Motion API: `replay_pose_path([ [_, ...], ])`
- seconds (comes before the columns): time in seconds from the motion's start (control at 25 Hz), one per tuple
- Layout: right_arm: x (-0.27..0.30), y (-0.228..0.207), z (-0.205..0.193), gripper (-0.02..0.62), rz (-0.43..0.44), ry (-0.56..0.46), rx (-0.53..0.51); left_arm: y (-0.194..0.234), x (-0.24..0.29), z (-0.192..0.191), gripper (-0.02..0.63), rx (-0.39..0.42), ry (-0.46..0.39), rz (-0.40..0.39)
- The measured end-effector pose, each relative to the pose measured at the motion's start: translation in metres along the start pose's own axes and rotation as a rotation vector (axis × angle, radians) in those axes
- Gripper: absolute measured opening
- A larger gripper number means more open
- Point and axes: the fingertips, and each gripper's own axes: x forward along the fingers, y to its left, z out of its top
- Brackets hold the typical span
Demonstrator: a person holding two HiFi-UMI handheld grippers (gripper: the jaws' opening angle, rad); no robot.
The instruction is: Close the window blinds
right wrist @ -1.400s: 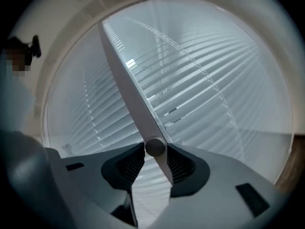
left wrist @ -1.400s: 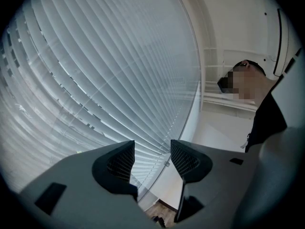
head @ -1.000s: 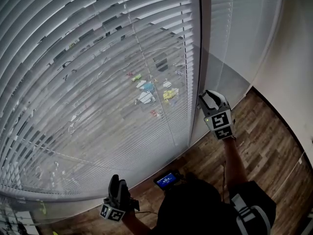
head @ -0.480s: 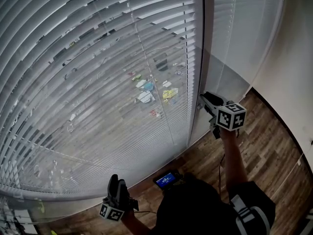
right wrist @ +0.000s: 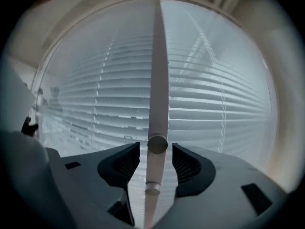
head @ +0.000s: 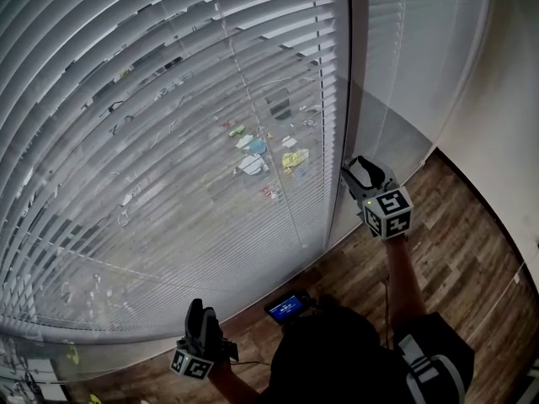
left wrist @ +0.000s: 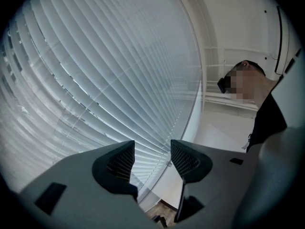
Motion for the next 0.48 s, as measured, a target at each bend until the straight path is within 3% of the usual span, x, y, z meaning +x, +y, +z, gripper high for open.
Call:
replay_pose_path([
  [0.12,0.0017,0.0012,0.0033,0.198,-0.086,0.036,-0.206,-0.0012,0.0008,0.0002,0.252,0.002,0.004,0.001],
  [0.24,0.0029,0.0009,0.0078,0.195,-0.121,0.050,-0.301,-0.0019,0.0031,-0.0003,0.252,0.004,0.008,-0.001],
  [0.32,0.0033,0.0009,0.0078,0.144,-0.124,0.062,-0.322,-0.0021,0.0039,-0.0006,0.252,0.005,0.008,0.002],
  [0.48,0.0041,-0.0019,0.0071,0.130,-0.112,0.071,-0.246,-0.0035,0.0070,-0.0007,0.252,0.007,0.004,0.004],
])
